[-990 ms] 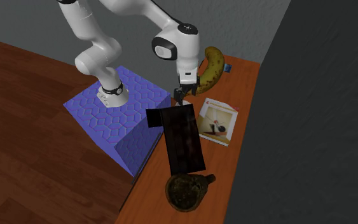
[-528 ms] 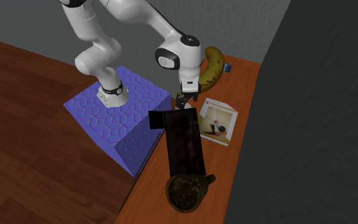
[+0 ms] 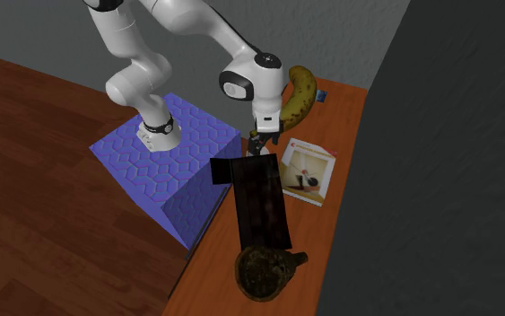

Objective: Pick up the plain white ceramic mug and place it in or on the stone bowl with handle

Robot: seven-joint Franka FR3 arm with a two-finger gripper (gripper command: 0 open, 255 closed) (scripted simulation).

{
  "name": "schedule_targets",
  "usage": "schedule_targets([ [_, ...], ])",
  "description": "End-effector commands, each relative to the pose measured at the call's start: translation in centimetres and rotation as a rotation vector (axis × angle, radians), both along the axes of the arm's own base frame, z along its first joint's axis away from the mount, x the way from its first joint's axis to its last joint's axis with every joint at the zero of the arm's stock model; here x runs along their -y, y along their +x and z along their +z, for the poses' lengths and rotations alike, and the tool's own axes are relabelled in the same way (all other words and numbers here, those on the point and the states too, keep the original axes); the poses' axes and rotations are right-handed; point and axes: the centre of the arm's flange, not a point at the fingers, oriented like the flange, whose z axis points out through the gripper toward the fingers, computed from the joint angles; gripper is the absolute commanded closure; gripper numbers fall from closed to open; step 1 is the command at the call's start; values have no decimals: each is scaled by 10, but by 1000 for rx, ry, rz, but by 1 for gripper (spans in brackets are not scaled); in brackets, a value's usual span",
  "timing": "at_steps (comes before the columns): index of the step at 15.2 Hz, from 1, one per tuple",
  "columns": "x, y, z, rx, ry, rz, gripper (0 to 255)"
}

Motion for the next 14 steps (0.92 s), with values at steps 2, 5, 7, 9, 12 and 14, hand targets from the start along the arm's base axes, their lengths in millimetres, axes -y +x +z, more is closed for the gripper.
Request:
schedule_targets([
  [2,0,0,0,0,0,0,255],
  [5,0,0,0,0,0,0,255],
  [7,0,0,0,0,0,0,255],
  [9,0,0,0,0,0,0,255],
  [12,0,0,10,0,0,0,255],
  [14,0,0,21,0,0,0,255],
])
